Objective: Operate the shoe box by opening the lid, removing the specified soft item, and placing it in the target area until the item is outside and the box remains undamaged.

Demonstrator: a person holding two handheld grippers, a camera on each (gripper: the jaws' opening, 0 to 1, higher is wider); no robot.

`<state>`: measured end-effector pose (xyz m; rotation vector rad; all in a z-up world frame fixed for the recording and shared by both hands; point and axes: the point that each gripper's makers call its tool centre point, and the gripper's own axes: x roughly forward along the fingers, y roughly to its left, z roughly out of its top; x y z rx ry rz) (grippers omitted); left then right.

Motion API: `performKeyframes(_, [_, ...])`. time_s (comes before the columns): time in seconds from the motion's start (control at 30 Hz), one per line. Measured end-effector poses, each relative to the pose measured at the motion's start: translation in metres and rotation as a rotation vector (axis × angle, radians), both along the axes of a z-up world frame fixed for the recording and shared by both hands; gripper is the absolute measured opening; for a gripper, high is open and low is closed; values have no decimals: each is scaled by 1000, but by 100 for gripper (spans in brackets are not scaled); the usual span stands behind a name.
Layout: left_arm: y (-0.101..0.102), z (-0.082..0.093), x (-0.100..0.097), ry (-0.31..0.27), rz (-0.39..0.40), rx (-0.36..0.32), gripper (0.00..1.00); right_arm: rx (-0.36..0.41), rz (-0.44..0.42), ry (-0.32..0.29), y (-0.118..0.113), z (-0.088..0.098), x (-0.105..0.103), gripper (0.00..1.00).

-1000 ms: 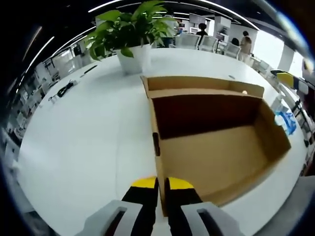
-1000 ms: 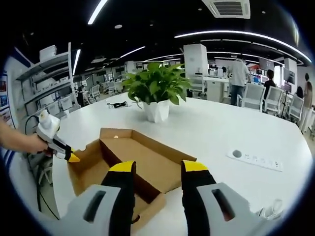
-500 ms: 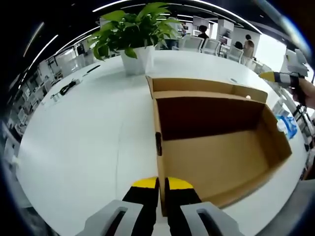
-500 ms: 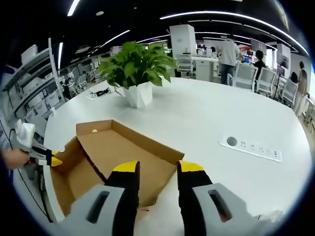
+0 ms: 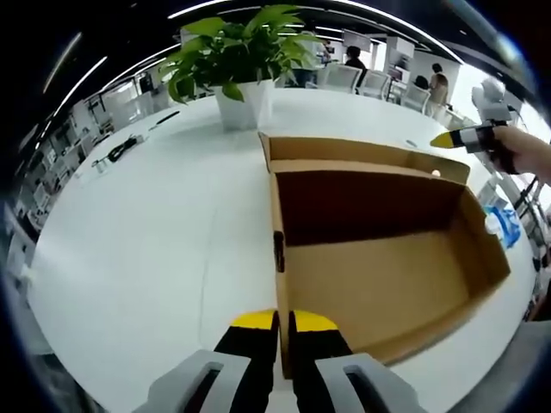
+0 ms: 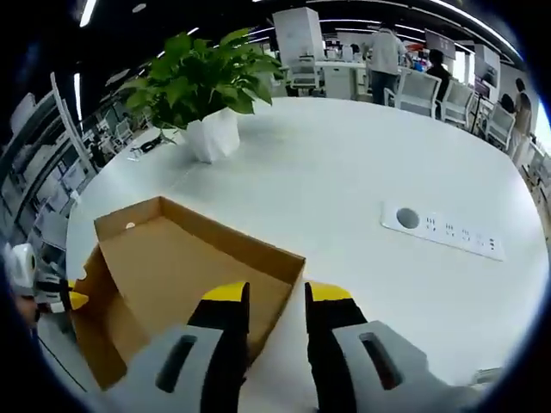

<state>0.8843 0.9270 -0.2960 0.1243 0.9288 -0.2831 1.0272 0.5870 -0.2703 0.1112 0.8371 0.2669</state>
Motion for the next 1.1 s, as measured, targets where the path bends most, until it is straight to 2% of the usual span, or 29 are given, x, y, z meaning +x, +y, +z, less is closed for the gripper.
performKeyframes(0.13, [0,0,0,0,10,-4,4,15,-36,53,0,-8,-5,19])
performKeyframes(0.23, [0,-1,1,0,10,-4,4,18,-34,65,3,-10,-3,19])
performKeyframes(0.33, [2,-2,3,1,12,-6,4,0,-32,100,4,-15,3,19])
performKeyframes(0.43, [3,-3,3,0,15,-7,4,-14,-34,119,4,-17,-3,16])
performKeyframes(0.57, [3,-2,0,-1,15,-7,4,-26,-37,139,5,-20,-1,12])
performKeyframes(0.77, [3,-1,-2,-3,19,-10,4,-55,-14,206,9,-31,-1,9])
performKeyframes(0.93, [2,0,-4,-4,23,-10,4,-84,-14,242,5,-36,0,5])
performKeyframes(1.1, [3,0,-3,-4,25,-8,4,-97,-11,241,4,-34,-1,2])
